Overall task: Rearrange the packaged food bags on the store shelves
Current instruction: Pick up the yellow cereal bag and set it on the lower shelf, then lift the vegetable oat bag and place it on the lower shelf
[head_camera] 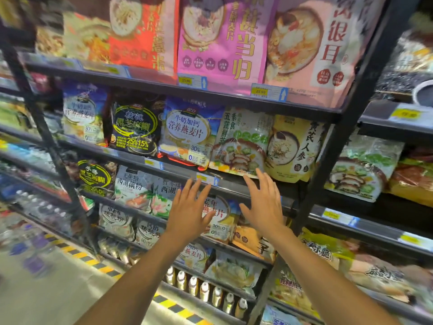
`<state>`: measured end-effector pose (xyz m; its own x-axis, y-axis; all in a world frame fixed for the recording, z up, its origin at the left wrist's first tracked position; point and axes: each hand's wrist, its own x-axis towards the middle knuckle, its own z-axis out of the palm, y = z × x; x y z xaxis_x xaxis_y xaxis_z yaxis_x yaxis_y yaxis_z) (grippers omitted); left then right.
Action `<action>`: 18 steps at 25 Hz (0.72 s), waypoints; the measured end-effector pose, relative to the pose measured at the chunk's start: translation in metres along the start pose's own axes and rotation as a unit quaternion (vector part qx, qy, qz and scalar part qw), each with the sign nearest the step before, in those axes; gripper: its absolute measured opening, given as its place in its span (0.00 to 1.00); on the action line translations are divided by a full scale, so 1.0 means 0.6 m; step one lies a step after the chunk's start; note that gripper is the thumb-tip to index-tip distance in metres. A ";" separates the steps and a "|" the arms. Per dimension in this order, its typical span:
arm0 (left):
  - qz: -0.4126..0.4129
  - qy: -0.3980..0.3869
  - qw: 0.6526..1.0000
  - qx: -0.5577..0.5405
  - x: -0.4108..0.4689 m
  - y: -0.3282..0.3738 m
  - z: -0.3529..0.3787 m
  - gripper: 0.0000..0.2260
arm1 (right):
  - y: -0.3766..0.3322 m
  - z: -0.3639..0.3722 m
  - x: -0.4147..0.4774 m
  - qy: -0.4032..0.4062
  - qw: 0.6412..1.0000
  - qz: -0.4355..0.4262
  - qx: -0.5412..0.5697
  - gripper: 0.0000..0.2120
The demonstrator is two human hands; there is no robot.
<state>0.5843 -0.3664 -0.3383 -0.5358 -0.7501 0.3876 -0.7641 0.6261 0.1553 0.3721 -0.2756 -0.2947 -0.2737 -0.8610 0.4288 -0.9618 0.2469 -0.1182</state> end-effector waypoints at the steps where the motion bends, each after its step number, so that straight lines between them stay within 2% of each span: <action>1: 0.005 -0.002 1.000 -0.008 -0.018 0.012 -0.006 0.35 | 0.002 -0.012 -0.023 0.001 1.000 0.002 -0.002 0.39; 8: 0.080 -0.017 0.996 -0.035 -0.089 0.148 -0.006 0.35 | 0.075 -0.098 -0.173 0.012 0.998 0.063 -0.016 0.35; 18: 0.196 -0.027 0.976 -0.094 -0.023 0.413 0.013 0.33 | 0.309 -0.198 -0.249 0.076 0.977 0.190 -0.063 0.33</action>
<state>0.3994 -0.2024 -0.3123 -0.7955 -0.4520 0.4037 -0.4204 0.8913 0.1697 0.2353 -0.0487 -0.2742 -0.5983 -0.6220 0.5051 -0.7796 0.5975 -0.1877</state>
